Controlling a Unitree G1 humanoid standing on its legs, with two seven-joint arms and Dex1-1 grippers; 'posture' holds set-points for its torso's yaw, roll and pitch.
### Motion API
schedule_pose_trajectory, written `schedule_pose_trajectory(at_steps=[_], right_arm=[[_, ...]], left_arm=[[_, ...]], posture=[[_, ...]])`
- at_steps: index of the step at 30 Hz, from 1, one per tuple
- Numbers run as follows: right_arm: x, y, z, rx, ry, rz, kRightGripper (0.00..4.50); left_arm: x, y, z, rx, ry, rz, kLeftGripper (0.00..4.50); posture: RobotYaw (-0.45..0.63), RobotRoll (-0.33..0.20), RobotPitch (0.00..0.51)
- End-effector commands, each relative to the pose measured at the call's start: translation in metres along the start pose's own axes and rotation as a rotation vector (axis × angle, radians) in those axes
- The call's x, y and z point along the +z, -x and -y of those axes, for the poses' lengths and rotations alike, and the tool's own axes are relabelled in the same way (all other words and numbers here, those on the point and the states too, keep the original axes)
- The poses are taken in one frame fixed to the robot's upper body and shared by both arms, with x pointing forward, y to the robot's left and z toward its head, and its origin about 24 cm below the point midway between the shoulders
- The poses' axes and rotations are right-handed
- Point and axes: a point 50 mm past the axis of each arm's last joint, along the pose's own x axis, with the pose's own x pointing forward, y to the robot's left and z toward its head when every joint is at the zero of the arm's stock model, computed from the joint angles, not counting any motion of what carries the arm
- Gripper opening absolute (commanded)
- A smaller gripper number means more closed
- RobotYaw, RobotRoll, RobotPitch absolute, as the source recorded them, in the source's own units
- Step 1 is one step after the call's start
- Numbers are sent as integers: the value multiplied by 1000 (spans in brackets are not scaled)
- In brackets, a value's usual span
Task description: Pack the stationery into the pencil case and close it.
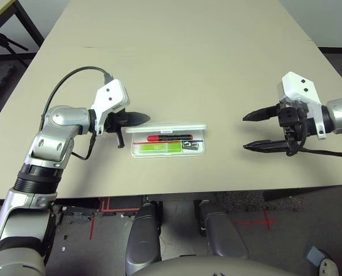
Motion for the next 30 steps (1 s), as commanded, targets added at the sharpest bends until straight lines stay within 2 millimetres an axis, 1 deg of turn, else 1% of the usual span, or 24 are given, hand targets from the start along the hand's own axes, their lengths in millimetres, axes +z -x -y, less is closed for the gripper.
schedule_pose_trajectory(at_steps=[1, 4, 12, 17, 20, 22, 24, 27, 29, 30], right_arm=[[-2, -2, 1, 1, 4, -13, 4500], [-3, -3, 1, 1, 5, -16, 4500], [-5, -3, 1, -1, 3, -26, 4500], [-7, -5, 1, -5, 2, -28, 4500], [-6, -7, 5, -45, 8, 1, 4500], [-6, -9, 9, -77, 10, 27, 4500], [-6, -12, 14, -126, 7, 66, 4500], [-8, -18, 30, -277, 21, 164, 4500], [-10, -21, 40, -389, 3, 215, 4500], [-13, -23, 44, -443, -6, 242, 4500]], left_arm=[[-12, -10, 15, -80, 12, -61, 35], [-19, -17, 20, -93, 11, -89, 35], [-38, -24, 27, -136, 1, -185, 35], [-40, -26, 33, -155, 8, -185, 35], [-34, -26, 27, -92, 34, -118, 35], [-28, -23, 20, -30, 56, -54, 394], [-24, -19, 12, 45, 79, 3, 953], [-20, -12, -3, 180, 99, 105, 2186], [-18, -8, -12, 274, 149, 180, 2956], [-17, -5, -15, 315, 180, 221, 3455]], posture=[[-97, 0, 177], [-97, 0, 178], [-101, 0, 178], [-100, 0, 179], [-100, 0, 181], [-98, 0, 183], [-97, 0, 184], [-84, 0, 187], [-82, 0, 189], [-79, 0, 191]])
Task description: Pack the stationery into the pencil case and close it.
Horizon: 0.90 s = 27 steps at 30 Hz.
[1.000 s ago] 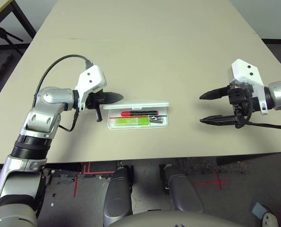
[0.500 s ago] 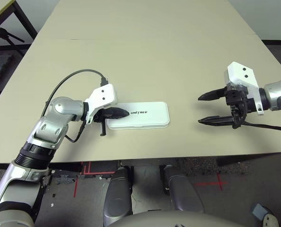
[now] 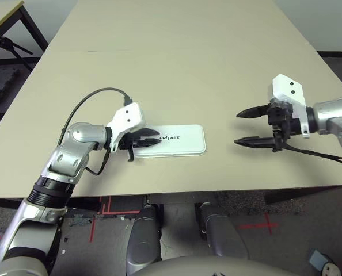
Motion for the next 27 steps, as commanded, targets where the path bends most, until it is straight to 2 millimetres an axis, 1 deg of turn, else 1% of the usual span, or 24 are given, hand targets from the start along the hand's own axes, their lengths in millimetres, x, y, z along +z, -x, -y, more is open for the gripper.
schedule_pose_trajectory(at_steps=[1, 3, 5, 8, 9, 12, 13, 15, 17, 21, 24, 27], right_arm=[[-5, 1, 15, -193, 2, 64, 4500], [-13, 0, 23, -323, -41, 97, 4500], [-26, 0, 32, -496, -95, 136, 4500], [-42, 4, 43, -726, -157, 177, 4500], [-45, 5, 44, -769, -167, 184, 4500], [-66, 17, 52, -988, -222, 194, 4500], [-72, 21, 53, -1045, -237, 197, 4500], [-82, 26, 54, -1141, -265, 198, 4500], [-88, 27, 55, -1208, -277, 204, 4500], [-93, 29, 55, -1271, -281, 222, 4500], [-93, 29, 56, -1282, -285, 231, 4500], [-92, 27, 56, -1271, -285, 241, 4500]], left_arm=[[3, 8, -13, 135, 82, 112, 3716], [2, 13, -25, 263, 131, 166, 4480], [0, 23, -40, 437, 167, 200, 4480], [-8, 39, -57, 653, 217, 220, 4480], [-11, 41, -59, 690, 228, 223, 4480], [-23, 56, -65, 842, 264, 219, 4480], [-27, 60, -66, 880, 271, 215, 4480], [-34, 68, -68, 964, 285, 215, 4480], [-38, 75, -71, 1048, 290, 217, 4480], [-46, 84, -75, 1156, 279, 200, 4480], [-52, 88, -77, 1206, 274, 183, 4480], [-53, 87, -78, 1210, 270, 182, 4480]], posture=[[-77, 0, 192], [-71, 0, 194], [-67, 0, 195], [-61, 0, 195], [-61, 0, 195], [-60, 0, 180], [-60, 0, 168], [-60, 0, 162], [-60, 0, 167], [-63, 0, 170], [-64, 0, 169], [-66, 0, 169]])
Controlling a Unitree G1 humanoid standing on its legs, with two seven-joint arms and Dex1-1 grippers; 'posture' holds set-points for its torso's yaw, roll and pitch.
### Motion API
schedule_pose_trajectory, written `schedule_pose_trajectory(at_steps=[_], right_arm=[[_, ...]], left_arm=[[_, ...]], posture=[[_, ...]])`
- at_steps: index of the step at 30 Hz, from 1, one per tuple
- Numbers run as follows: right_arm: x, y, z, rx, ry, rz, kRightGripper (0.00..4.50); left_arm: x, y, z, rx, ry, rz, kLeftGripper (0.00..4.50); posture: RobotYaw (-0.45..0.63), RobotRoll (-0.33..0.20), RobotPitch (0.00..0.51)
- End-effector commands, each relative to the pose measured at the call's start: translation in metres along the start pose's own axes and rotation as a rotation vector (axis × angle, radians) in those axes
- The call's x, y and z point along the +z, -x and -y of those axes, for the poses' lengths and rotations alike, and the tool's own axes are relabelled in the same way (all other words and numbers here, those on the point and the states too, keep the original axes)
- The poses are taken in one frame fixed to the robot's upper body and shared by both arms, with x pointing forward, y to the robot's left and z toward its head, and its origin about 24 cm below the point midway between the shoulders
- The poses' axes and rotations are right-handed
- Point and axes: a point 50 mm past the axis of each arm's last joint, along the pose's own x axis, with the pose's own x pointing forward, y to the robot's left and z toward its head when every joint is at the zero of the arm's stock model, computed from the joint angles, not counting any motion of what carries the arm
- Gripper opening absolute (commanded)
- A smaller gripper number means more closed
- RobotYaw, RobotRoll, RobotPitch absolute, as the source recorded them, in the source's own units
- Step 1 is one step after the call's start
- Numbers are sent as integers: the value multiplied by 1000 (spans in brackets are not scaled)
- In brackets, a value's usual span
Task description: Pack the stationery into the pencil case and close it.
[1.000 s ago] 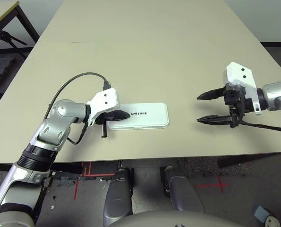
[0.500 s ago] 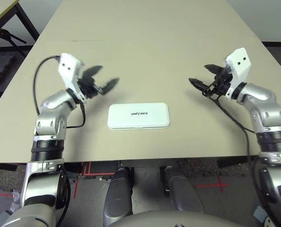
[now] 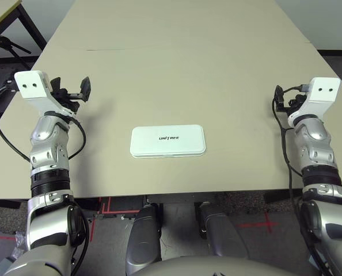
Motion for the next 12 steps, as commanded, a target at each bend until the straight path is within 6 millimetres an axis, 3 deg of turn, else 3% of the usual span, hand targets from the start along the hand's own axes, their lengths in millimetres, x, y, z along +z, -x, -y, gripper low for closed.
schedule_pose_trajectory(at_steps=[1, 12], right_arm=[[-1, -1, 0, -7, -18, 6, 4500], [-1, -4, -3, 11, -25, 4, 4500]], left_arm=[[-2, -1, -4, 23, -18, 0, 4480], [-5, -1, 11, -18, -33, 7, 4480]], posture=[[-67, 0, 170], [-57, 0, 162]])
